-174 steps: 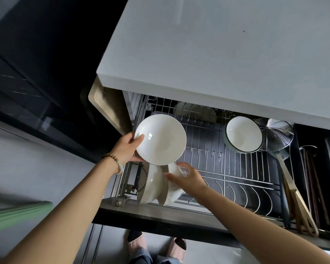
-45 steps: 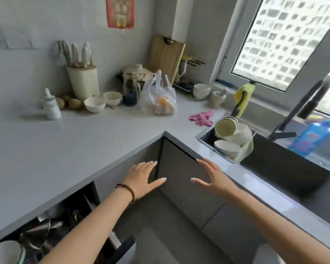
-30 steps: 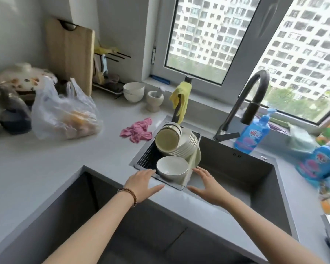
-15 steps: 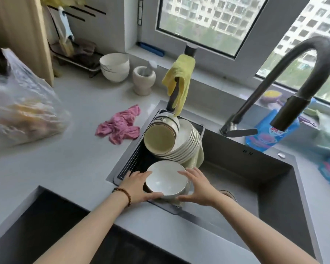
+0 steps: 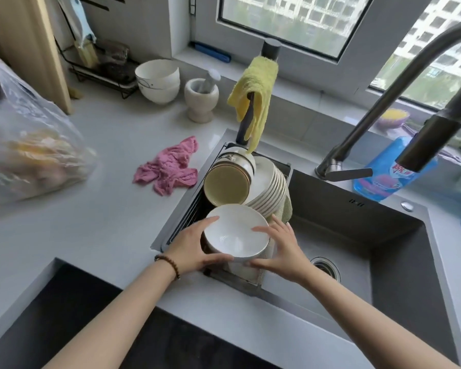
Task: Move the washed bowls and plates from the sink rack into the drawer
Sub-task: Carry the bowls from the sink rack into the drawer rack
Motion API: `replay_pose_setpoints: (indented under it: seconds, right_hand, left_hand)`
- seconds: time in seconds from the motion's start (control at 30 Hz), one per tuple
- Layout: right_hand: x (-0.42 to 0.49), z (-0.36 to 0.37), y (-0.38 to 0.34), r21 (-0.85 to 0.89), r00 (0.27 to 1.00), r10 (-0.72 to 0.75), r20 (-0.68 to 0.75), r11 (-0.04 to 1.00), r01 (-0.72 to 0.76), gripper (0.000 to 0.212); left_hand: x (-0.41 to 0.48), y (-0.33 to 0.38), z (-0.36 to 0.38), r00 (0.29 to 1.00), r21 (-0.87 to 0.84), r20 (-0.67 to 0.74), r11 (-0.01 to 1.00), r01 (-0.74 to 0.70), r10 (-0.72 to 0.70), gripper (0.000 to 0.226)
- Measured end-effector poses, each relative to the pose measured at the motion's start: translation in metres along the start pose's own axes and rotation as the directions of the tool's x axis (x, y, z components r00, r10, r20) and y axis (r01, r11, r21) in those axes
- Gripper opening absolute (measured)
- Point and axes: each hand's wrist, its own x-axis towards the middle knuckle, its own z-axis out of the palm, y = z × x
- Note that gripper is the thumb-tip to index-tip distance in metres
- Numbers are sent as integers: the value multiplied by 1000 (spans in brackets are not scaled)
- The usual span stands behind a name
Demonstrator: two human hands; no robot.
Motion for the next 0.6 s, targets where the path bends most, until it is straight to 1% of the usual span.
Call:
replay_pose_setpoints:
  seconds: [0.07,0.17,0.27,0.37,0.43,0.5,0.53,0.6]
  right_hand:
    - [-1,-6,-12,59,999,-29,-39,998,31,79]
    - [-8,-12,-39,185,996,-55,-69,980,67,67]
    - [-21,-8,-67,202,989,-128,-79,969,142,67]
    - [-38,3,-92,200,973,-222,-67,952,231,69]
    - [-55,12,-110,247,953,-299,-42,922,300,72]
    - [-76,24,-128,284,922,-386,-5,884,372,79]
    - [-87,32,-137,308,905,-426,19,863,400,84]
    - [-114,49,-154,415,870,-487,81,810,415,98]
  left_hand:
    - [-6,9,-14,998,-49,-60,998,-31,28,122]
    - [-25,20,-31,990,-105,-133,993,-50,36,113]
    - [-58,28,-43,973,-172,-228,983,-62,22,112]
    - [-103,32,-48,948,-202,-317,978,-45,-22,98]
    - [-139,30,-45,919,-234,-389,972,-24,-71,92]
    - [-180,27,-37,874,-265,-473,964,-16,-116,89]
    - [-202,25,-32,848,-281,-511,960,-12,-139,89]
    - [-246,19,-16,796,-332,-569,943,6,-206,93]
